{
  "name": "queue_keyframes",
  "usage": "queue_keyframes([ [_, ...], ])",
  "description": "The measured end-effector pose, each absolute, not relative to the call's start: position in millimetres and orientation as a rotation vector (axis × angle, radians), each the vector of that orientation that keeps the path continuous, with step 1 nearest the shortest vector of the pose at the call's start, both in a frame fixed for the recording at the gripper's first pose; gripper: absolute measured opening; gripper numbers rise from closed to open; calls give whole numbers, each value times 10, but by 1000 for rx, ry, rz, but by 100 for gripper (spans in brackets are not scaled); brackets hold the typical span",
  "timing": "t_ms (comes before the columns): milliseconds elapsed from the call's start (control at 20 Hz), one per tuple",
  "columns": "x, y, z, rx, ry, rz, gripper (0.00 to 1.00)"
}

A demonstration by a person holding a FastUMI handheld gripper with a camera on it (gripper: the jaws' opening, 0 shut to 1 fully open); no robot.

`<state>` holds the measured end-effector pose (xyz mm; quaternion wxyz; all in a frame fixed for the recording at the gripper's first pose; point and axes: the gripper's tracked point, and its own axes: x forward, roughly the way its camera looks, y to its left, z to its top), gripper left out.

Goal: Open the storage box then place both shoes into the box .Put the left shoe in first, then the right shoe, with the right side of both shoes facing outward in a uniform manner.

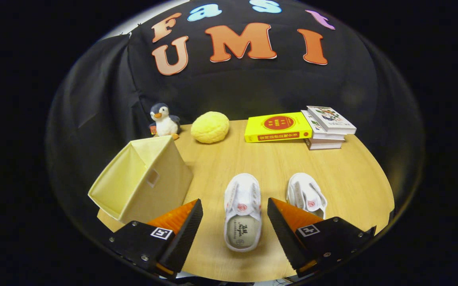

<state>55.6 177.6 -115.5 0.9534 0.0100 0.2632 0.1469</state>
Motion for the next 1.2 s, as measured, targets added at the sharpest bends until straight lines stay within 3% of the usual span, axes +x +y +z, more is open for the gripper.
queue_keyframes([
  [300,604,1584,-1592,-36,591,277,88],
  [500,698,1555,-1921,-28,663,256,73],
  [800,901,1629,-2196,-23,702,260,43],
  [900,940,1698,-2286,0,728,269,29],
  [950,951,1741,-2305,20,740,269,16],
  [1050,953,1744,-2291,45,747,263,2],
  [1200,975,1756,-2112,56,681,256,0],
])
